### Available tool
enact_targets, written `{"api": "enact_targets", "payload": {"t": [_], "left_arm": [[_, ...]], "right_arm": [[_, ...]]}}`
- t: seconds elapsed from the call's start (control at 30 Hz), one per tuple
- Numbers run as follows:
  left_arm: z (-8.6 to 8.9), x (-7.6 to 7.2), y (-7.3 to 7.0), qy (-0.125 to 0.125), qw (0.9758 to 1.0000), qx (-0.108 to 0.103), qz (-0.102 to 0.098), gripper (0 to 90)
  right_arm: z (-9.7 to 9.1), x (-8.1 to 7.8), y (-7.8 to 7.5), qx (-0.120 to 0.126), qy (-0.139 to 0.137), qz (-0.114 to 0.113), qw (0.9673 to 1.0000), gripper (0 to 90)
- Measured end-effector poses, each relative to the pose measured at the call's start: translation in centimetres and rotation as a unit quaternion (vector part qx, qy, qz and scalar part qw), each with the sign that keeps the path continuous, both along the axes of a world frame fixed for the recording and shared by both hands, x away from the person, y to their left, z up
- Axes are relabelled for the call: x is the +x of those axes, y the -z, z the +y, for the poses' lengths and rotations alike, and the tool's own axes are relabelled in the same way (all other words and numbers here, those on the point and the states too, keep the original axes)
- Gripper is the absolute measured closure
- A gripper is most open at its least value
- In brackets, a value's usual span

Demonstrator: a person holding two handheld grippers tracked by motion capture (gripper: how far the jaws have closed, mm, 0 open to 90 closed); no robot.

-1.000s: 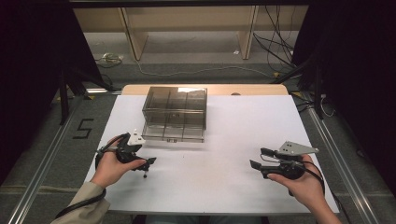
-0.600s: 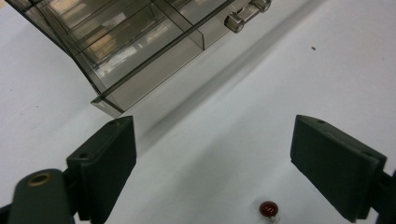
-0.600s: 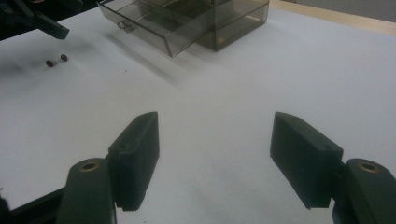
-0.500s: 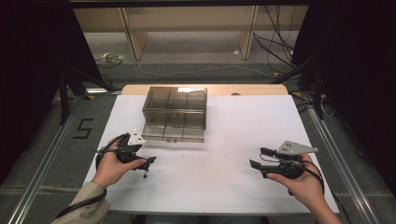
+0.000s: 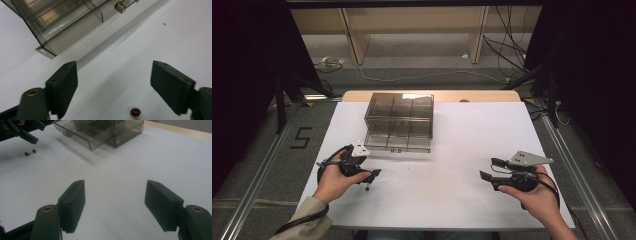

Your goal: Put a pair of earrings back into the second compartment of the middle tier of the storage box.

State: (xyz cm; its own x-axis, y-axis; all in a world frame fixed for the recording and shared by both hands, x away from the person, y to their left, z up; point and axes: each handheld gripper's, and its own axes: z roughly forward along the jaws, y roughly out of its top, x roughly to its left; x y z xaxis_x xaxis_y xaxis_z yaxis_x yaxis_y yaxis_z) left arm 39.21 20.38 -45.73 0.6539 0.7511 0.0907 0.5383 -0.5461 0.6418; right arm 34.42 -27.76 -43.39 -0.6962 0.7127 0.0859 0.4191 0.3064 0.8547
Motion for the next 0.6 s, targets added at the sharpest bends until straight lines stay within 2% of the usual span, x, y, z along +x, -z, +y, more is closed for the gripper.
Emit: {"api": "enact_targets", "payload": {"t": [0.13,0.2,0.33,0.6], "left_arm": [[0.2,0.0,0.2,-0.022,0.9997,-0.003,0.011,32.8],[0.3,-0.1,0.1,-0.032,0.9992,-0.01,0.021,37.0],[0.3,-0.6,0.2,-0.033,0.9989,-0.008,0.033,41.8],[0.2,-1.6,1.3,-0.022,0.9968,0.012,0.076,45.3]], "right_arm": [[0.1,0.0,0.1,-0.001,-0.005,-0.001,1.0,33.4],[0.0,-0.1,0.1,0.0,-0.004,0.0,1.0,33.4],[0.0,-0.2,0.1,0.003,-0.005,-0.001,1.0,33.4],[0.1,-0.2,0.0,0.0,-0.006,-0.001,1.0,33.4]]}}
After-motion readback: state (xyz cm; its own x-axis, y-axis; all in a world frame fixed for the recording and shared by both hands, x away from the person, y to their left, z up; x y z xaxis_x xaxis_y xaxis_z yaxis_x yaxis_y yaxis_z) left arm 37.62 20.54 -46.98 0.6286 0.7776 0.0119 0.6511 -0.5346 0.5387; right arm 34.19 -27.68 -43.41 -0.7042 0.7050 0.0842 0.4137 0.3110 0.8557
